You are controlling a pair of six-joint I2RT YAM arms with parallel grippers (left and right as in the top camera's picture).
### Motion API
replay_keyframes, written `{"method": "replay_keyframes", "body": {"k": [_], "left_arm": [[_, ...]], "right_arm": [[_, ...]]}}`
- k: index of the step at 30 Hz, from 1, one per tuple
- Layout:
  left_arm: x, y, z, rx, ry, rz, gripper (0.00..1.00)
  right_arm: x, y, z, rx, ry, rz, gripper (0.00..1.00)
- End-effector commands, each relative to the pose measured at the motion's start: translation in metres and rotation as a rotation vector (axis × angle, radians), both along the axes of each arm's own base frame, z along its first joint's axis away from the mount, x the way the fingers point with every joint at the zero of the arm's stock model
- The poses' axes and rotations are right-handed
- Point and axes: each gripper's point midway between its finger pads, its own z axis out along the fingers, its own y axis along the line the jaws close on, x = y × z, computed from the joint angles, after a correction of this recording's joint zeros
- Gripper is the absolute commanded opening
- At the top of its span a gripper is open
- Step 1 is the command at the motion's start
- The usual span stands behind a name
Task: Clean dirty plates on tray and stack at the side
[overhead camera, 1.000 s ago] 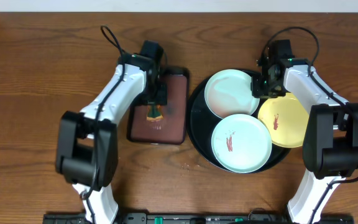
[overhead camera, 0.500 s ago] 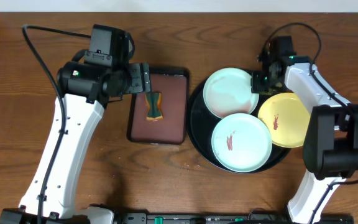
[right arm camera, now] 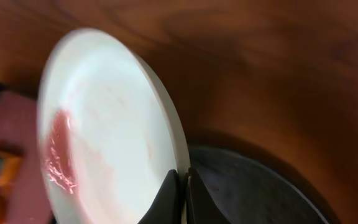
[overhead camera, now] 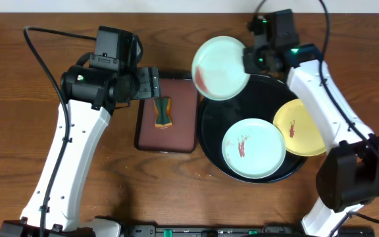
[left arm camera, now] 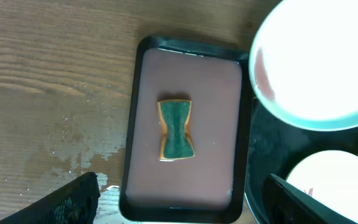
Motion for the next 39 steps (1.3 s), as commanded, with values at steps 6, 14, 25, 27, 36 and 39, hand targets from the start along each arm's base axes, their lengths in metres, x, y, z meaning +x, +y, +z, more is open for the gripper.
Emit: {"method": "replay_keyframes", "body": {"k": [6, 14, 25, 27, 36, 39], "left_arm": [[0.0, 0.001, 0.004, -0.001, -0.008, -0.004, 0.84], [0.0, 0.001, 0.004, -0.001, -0.008, -0.004, 0.84], [0.0, 0.001, 0.004, -0.001, -0.008, -0.004, 0.84], [0.0, 0.001, 0.004, -0.001, -0.008, -0.004, 0.84], [0.0, 0.001, 0.004, -0.001, -0.008, -0.004, 0.84], [0.0, 0.001, 0.004, -0.001, -0.008, -0.004, 0.84]], "right_arm": [[-0.01, 0.066, 0.042, -0.205, -0.218, 0.108, 0.01], [-0.016, 0.071, 0.038, -0.239, -0.209, 0.108, 0.01], [-0.081, 0.086, -0.039, 0.147, 0.362, 0.155, 0.47], [-0.11, 0.095, -0.064, 0.222, 0.568, 0.16, 0.47], [-0.13, 0.108, -0.126, 0.185, 0.686, 0.155, 0.42], [-0.123, 0.111, -0.124, 0.198, 0.651, 0.163, 0.16]]}}
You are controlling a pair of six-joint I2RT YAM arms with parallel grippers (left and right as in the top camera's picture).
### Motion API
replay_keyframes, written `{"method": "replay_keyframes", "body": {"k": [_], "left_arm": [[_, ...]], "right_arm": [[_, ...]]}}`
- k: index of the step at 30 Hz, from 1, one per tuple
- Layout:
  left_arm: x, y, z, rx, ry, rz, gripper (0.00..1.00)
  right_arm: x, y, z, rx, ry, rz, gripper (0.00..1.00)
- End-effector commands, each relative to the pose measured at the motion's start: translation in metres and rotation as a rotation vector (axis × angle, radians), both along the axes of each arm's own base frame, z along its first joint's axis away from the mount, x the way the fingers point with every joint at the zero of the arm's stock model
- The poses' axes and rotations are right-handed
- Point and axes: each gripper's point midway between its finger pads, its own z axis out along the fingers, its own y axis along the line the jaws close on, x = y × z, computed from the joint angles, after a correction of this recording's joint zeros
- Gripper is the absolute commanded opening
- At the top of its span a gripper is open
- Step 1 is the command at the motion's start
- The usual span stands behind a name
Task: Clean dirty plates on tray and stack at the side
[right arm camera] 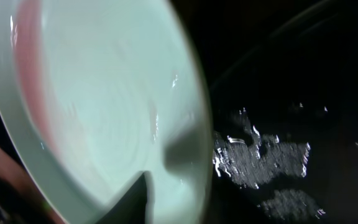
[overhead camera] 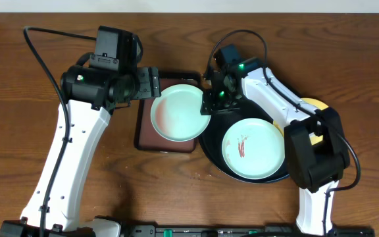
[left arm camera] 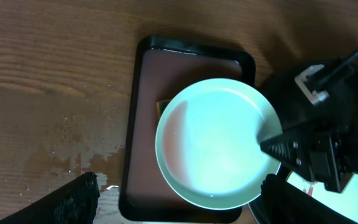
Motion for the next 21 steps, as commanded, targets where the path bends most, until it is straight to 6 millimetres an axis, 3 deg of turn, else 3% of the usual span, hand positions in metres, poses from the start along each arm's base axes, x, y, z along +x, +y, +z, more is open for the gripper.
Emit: {"method": "replay_keyframes", "body": {"k": [1, 3, 10, 13, 21], "left_arm": [[0.001, 0.001, 0.004, -0.001, -0.009, -0.004, 0.84], [0.001, 0.001, 0.004, -0.001, -0.009, -0.004, 0.84], [0.001, 0.001, 0.004, -0.001, -0.009, -0.004, 0.85], [0.001, 0.001, 0.004, -0.001, -0.009, -0.004, 0.84], [0.0, 0.001, 0.004, -0.001, -0.008, -0.004, 0.84]], "right_arm": [[0.0, 0.007, -0.002, 0.026, -0.003, 0.003, 0.08], [0.007, 0.004, 0.003, 0.024, -0.027, -0.009, 0.01], [0.034, -0.015, 0.037, -0.025, -0.169, -0.058, 0.01], [0.054, -0.025, 0.062, -0.092, -0.312, -0.059, 0.01], [0.093, -0.024, 0.087, -0.26, -0.612, -0.016, 0.01]]}}
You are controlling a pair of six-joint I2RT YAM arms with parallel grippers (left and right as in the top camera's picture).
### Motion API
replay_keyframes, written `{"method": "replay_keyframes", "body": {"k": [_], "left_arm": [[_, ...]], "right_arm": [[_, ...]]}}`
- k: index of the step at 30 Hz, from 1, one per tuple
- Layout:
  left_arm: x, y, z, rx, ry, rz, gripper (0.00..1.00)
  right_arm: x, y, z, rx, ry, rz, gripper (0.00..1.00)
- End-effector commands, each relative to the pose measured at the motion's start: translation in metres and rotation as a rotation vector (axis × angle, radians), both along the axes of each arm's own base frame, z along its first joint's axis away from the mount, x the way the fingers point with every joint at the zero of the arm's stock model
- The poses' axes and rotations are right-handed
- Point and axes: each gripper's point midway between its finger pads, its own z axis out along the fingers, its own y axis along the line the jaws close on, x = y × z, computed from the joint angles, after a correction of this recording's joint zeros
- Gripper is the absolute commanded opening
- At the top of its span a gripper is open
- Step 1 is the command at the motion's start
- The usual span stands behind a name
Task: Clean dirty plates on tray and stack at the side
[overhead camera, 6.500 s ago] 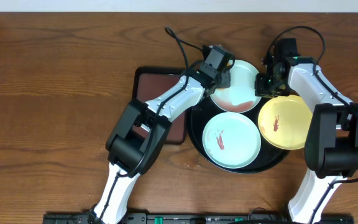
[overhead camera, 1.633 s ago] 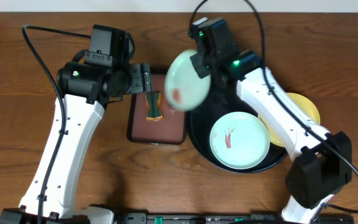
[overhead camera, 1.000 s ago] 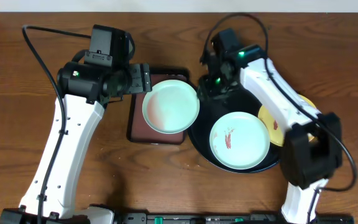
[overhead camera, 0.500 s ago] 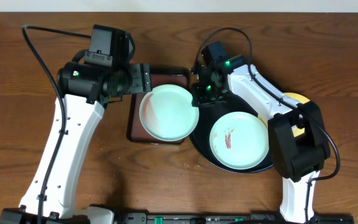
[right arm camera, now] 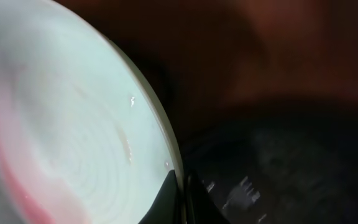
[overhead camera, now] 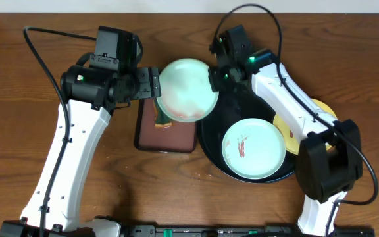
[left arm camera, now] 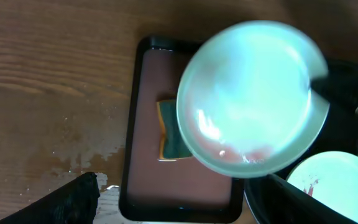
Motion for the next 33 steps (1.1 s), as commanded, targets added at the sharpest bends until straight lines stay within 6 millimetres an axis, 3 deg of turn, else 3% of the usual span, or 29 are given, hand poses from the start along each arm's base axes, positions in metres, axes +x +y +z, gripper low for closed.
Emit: {"method": "replay_keyframes", "body": {"k": [1, 8, 17, 20, 33], "left_arm": [[0.001, 0.001, 0.004, -0.001, -0.009, -0.004, 0.85], [0.0, 0.001, 0.004, -0.001, -0.008, -0.004, 0.84], [0.001, 0.001, 0.004, -0.001, -0.009, -0.004, 0.84], [0.0, 0.001, 0.004, -0.001, -0.008, -0.004, 0.85], [0.0, 0.001, 0.004, -0.001, -0.008, -0.004, 0.84]], "right_arm": [[0.02, -0.002, 0.026, -0.19, -0.216, 0.019, 0.01], [0.024, 0.018, 0.075, -0.452, -0.469, 0.053, 0.01], [0.002, 0.035, 0.125, -0.669, -0.657, 0.019, 0.01], [-0.004, 0.04, 0.135, -0.683, -0.691, 0.015, 0.01], [0.005, 0.036, 0.163, -0.754, -0.796, -0.039, 0.01]]}}
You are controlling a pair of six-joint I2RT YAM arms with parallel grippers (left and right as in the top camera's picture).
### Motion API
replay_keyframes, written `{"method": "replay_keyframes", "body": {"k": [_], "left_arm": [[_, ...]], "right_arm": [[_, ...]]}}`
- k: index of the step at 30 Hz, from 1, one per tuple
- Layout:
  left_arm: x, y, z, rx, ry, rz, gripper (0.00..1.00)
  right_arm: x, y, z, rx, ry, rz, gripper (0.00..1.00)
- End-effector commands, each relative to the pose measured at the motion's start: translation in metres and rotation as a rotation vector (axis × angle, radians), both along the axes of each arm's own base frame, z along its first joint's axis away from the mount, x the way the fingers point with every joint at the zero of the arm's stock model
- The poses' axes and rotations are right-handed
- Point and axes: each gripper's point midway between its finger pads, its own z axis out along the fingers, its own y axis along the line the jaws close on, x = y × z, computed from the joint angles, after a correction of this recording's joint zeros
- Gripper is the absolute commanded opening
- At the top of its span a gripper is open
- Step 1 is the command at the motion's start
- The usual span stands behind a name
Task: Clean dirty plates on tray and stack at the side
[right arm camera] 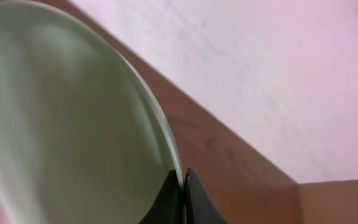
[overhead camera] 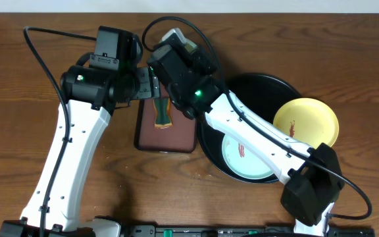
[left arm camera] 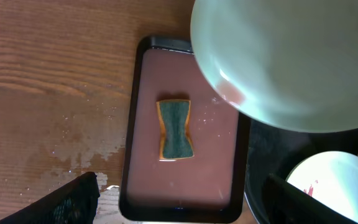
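My right gripper is shut on the rim of a mint plate, held tilted up on edge. In the left wrist view that plate hangs over the far right corner of the brown wash tray, with a faint red smear on it. A green-and-orange sponge lies in the tray's water. My left gripper stands open above the tray's near edge with nothing between its fingers. From overhead the right arm hides the held plate.
The round black tray to the right carries a mint plate with red streaks, partly under the right arm. A yellow plate with a red mark rests on the tray's right rim. Water drops lie on the wood left of the wash tray.
The right wrist has moved left and now sits over the top of the wash tray. The plate it holds is tipped up more steeply and the whole sponge shows again.
The right gripper first held the red-smeared mint plate above the round tray's far left edge. Then the plate lay low over the wash tray, covering the sponge. Then it was up at the tray's far right, wet and paler. Now it stands tilted on edge there.
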Motion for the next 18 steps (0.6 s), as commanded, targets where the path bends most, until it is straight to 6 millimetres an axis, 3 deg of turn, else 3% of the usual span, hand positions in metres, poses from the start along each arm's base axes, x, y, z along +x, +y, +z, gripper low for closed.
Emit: {"method": "replay_keyframes", "body": {"k": [1, 18], "left_arm": [[0.0006, 0.0014, 0.0037, -0.001, -0.009, -0.004, 0.84], [0.0007, 0.0014, 0.0037, -0.001, -0.009, -0.004, 0.85]], "right_arm": [[0.001, -0.0066, 0.0373, -0.024, -0.085, -0.017, 0.01], [0.0038, -0.0039, 0.0427, -0.001, -0.109, -0.017, 0.01]]}}
